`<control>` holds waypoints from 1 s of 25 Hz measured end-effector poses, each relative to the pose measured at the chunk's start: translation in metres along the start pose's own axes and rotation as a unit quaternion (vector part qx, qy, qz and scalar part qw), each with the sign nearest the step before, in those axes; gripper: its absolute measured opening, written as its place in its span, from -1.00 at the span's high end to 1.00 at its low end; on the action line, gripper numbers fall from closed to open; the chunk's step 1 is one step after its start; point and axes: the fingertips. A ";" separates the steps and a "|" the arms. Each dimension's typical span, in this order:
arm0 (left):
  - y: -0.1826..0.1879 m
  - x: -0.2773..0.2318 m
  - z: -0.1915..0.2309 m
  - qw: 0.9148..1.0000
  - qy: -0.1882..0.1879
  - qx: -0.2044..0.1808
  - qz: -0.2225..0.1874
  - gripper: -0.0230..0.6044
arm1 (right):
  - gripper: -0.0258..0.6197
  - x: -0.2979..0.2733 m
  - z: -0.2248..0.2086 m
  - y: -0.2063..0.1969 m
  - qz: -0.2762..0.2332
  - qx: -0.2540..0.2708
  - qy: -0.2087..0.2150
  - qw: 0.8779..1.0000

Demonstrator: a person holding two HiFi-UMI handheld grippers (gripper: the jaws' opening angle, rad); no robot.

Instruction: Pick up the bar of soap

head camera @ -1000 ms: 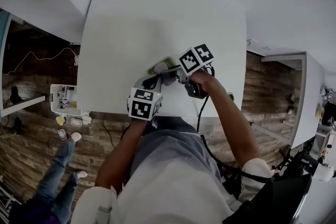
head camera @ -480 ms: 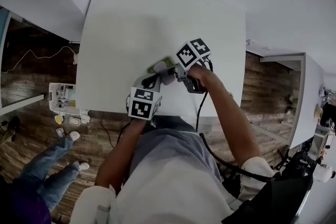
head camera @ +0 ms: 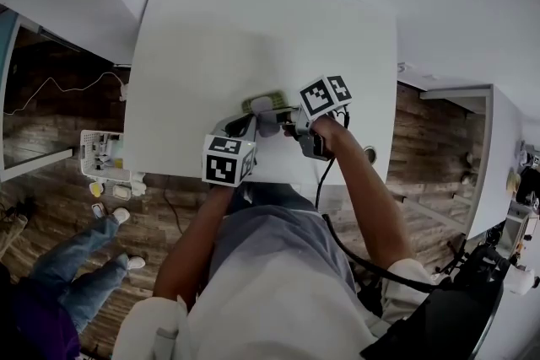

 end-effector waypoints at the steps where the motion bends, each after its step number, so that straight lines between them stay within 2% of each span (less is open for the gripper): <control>1: 0.000 0.000 0.000 1.000 -0.002 0.002 0.001 0.93 | 0.40 0.001 0.000 -0.001 -0.008 -0.008 0.008 1.000; 5: 0.000 -0.001 0.001 1.000 -0.001 -0.007 0.004 0.93 | 0.40 0.003 0.003 -0.004 -0.049 -0.028 0.036 0.998; 8: 0.000 0.001 0.003 0.999 0.014 -0.031 0.003 0.93 | 0.40 0.003 0.006 -0.004 -0.085 -0.001 0.026 0.996; 11: -0.002 0.002 0.004 0.999 0.016 -0.028 -0.003 0.93 | 0.40 0.002 0.007 -0.007 -0.113 0.013 0.016 0.993; 20: 0.014 0.016 0.002 0.997 0.031 -0.054 -0.046 0.93 | 0.39 0.012 0.027 -0.008 -0.207 0.011 0.061 0.976; 25: 0.020 0.024 -0.002 0.995 0.034 -0.069 -0.057 0.93 | 0.40 0.020 0.036 -0.007 -0.235 0.041 0.051 0.970</control>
Point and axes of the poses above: the fingertips, and each gripper's own axes: x backward along the fingers, z to its left, y out of its top, and after that the axes turned 1 degree about -x, right-handed
